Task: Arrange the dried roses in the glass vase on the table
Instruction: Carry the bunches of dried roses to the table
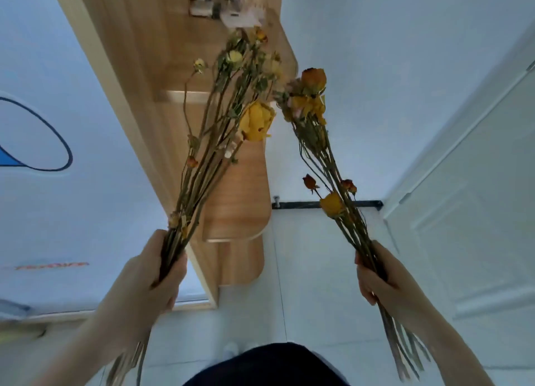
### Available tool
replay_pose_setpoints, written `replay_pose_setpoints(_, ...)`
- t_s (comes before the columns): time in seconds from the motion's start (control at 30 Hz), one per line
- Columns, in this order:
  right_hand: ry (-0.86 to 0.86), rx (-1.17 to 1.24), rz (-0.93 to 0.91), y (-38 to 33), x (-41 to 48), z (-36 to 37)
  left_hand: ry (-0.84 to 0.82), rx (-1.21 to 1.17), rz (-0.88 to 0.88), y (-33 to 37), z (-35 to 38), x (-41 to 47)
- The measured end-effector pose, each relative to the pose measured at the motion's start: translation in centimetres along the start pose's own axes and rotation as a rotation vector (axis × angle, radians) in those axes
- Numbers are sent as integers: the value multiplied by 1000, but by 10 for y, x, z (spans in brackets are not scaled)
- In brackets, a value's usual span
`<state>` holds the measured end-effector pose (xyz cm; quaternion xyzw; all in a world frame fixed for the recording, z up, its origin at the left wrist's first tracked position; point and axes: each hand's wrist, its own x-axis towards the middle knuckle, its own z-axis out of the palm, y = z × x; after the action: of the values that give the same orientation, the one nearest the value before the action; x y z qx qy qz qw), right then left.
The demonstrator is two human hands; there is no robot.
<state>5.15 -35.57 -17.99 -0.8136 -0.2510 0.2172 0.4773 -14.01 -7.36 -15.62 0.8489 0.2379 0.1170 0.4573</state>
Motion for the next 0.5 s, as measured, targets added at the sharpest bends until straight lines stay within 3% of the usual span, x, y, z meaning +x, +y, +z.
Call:
replay_pose_setpoints(0.3,-103,8,285,81,-43,31,-164,18,-111,-82,49,-30)
replay_pose_setpoints(0.5,-150,-16,391,104,-46,45,-205,32,-275,-120,75,-30)
